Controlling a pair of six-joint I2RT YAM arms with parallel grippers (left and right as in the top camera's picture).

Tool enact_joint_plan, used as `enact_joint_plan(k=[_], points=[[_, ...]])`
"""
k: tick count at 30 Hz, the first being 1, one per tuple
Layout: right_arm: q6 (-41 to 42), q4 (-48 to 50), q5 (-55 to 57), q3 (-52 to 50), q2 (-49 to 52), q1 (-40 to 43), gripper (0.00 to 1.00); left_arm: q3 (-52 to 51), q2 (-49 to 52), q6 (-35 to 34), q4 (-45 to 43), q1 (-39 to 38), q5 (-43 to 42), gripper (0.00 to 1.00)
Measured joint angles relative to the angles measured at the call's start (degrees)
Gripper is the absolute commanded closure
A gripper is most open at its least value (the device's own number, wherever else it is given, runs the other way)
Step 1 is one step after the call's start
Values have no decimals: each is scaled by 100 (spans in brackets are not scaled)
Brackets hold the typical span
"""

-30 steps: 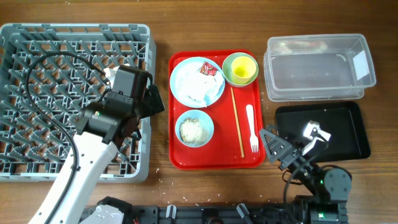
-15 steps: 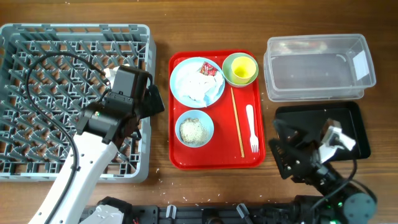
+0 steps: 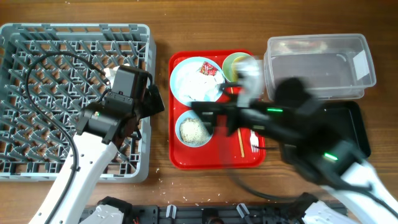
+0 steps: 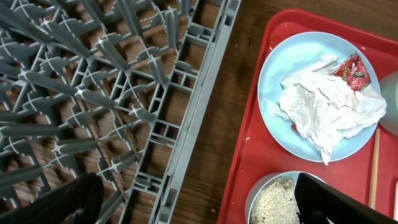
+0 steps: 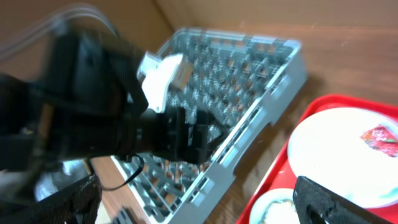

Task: Sort waste into correct bins and load items into the dishwasher rack
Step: 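Reach the right gripper to the plate and grasp the crumpled tissue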

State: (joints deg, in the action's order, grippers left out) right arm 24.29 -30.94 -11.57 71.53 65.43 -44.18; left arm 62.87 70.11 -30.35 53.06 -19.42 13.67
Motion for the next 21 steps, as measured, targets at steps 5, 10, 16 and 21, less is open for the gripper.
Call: enact_joint_plan(k=[5,10,16,21], points=[[426,-37,2120,588,1384,-964,0,0,0,0,11,0,0,0],[765,17,2616,597,1449,-514,0,0,0,2,9,0,0,0],[1191,28,2708,597,1963,-140,30,0,0,0,9,0,0,0],[1941,118,2708,581,3005,-9,47,0,0,0,9,0,0,0]])
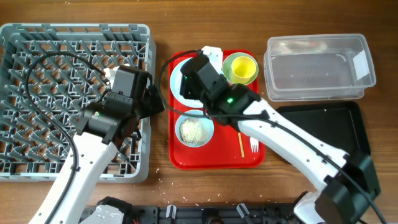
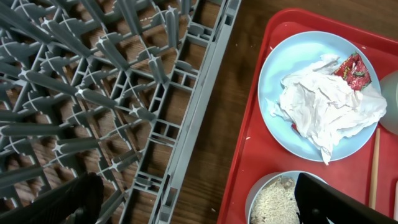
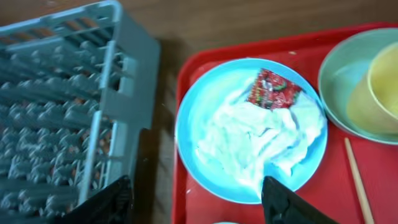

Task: Sort waste into correct bins and load items into the dishwasher rack
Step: 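Reach the right gripper to the plate and grasp the crumpled tissue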

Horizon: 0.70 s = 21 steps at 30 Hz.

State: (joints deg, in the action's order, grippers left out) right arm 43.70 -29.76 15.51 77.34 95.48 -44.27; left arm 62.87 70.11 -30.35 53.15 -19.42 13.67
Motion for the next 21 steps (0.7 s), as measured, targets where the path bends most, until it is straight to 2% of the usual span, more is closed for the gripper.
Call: enact_joint_plan(k=[5,8,16,19,21], points=[[518,83,-487,2,485,551,52,0,0,2,2,0,0,0],[581,208,-809,-2,1045,570,52,0,0,0,0,0,0,0],[1130,286,-1167,0,1661,570,52,0,0,0,0,0,0,0],[1239,304,-1292,0,1832,570,67,0,0,0,0,0,0,0],[1281,310,-1342,0,1843,570,68,0,0,0,2,0,0,0]])
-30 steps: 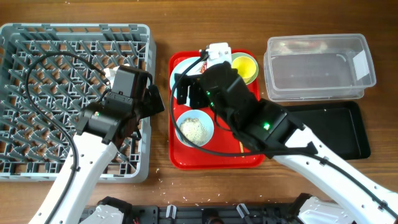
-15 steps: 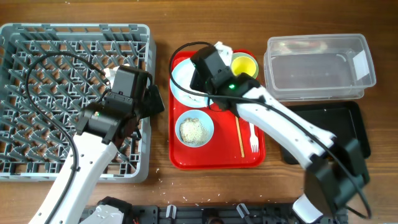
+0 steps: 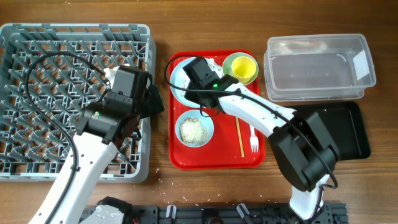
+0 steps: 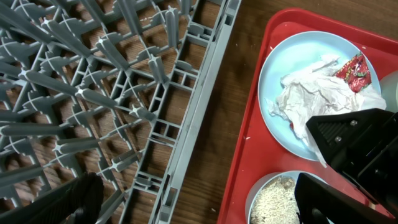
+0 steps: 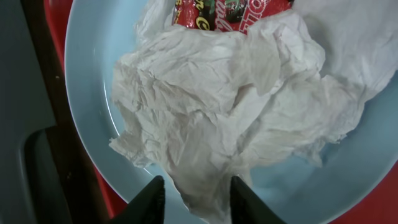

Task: Sort waste into correct bins and load items into the dishwasher rack
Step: 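Reach the right gripper to the plate and grasp the crumpled tissue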

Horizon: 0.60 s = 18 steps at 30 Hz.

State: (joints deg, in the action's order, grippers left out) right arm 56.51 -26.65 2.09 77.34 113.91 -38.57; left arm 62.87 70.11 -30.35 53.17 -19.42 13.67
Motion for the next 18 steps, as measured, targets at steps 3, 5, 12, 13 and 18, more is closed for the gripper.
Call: enact_joint_plan(k=[3,5,12,13,18], points=[[17,-4,-39,0,0,0,37,0,0,0,-2,0,0,0],[-48,-31,-59,0,0,-2,36,0,0,0,-2,0,0,0],[-577,-2,-59,-37,0,-94,96,0,0,0,-2,0,0,0],[-616,0,-63,-37,0,-92,96,0,0,0,-2,0,0,0],[-632,-33,-61,-37,-28,-57,96,0,0,0,-2,0,0,0]])
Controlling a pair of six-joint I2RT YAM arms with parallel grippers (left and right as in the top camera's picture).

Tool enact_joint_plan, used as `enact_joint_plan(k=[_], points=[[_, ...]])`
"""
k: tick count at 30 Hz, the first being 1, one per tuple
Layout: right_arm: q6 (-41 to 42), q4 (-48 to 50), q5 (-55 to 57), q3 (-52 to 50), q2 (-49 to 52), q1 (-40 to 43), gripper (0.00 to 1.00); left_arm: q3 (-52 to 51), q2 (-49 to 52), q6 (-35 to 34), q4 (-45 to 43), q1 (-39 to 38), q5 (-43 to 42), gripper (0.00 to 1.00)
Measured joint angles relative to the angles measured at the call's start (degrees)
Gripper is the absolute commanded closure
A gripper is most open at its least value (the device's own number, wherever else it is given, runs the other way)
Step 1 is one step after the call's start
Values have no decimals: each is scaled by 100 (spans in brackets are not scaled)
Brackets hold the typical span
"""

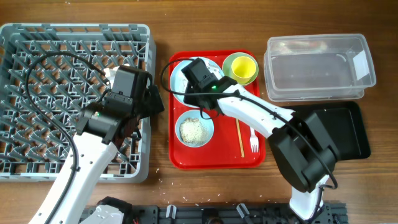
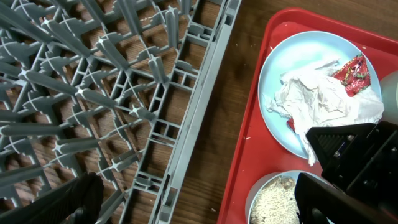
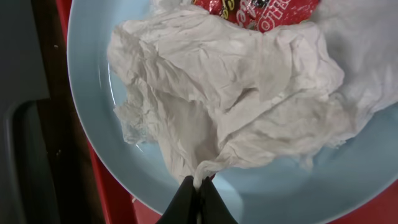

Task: Sort waste into correct bins and load items into the dishwasher rack
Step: 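Reach the right gripper to the plate and grasp the crumpled tissue, then carry the tissue to the clear bin and release it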

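A crumpled white napkin (image 3: pixel 236 93) and a red wrapper (image 3: pixel 261 12) lie on the blue plate (image 3: pixel 99 93) at the back of the red tray (image 1: pixel 211 158). My right gripper (image 3: pixel 198 180) is shut on the napkin's near edge, low over the plate. In the left wrist view the napkin (image 2: pixel 317 99) shows with the right gripper's black body over the plate's lower right. My left gripper (image 2: pixel 193 202) stands open and holds nothing. It hovers over the right edge of the grey dishwasher rack (image 1: pixel 37 93).
On the tray are a bowl of rice (image 1: pixel 194 130), a yellow cup (image 1: pixel 241 67) in a green bowl, a chopstick (image 1: pixel 240 138) and a white fork (image 1: pixel 254 142). A clear plastic bin (image 1: pixel 320 65) and a black bin (image 1: pixel 336 134) stand to the right.
My right gripper's fingers stood open astride the napkin's lower edge. Now they are shut on that edge, and the napkin has bunched up a little. The left arm has not moved.
My right arm was a blur across the tray. Then its open gripper hung above the blue plate, then low over the napkin, still open. Now it pinches the napkin's edge. The left gripper stayed open at the rack's edge throughout.
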State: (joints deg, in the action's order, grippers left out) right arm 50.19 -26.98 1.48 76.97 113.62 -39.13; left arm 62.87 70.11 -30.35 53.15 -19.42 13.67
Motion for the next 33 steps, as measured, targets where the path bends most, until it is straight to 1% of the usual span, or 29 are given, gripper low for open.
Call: enact_joint_plan(k=[2,6,8,12,15,20,23,24,25,26,27,28,29,30,33], points=[[0,-7,-22,-7,-245,94,96,0,0,2,2,0,0,0],[0,74,-17,-11,-1530,297,96,0,0,0,2,0,0,0],[0,131,-15,-11,-1982,358,96,0,0,2,0,0,0,0],[0,-269,520,-11,-2140,852,96,0,0,0,2,0,0,0],[-2,-564,1300,-11,-2140,1360,96,0,0,0,2,0,0,0],[2,-866,2433,-11,-2138,1744,96,0,0,0,0,0,0,0],[57,-907,2824,-11,-2120,1980,96,0,0,0,0,0,0,0],[125,-964,2887,-11,-2081,2109,88,0,0,0,0,0,0,0],[223,-1014,2924,-11,-2028,2212,72,0,0,0,0,0,0,0],[378,-1075,2955,-13,-1976,2308,65,0,0,0,0,0,0,0],[505,-1139,2977,-13,-1930,2402,66,0,0,0,2,0,0,0],[564,-1141,2988,-13,-1904,2463,63,0,0,2,0,0,0,0],[645,-1141,2997,-13,-1897,2518,52,0,0,0,0,0,0,0],[702,-1147,3012,-13,-1897,2555,50,0,0,2,0,0,0,0],[595,-1156,2918,-13,-1897,2583,50,0,0,0,0,0,0,0]])
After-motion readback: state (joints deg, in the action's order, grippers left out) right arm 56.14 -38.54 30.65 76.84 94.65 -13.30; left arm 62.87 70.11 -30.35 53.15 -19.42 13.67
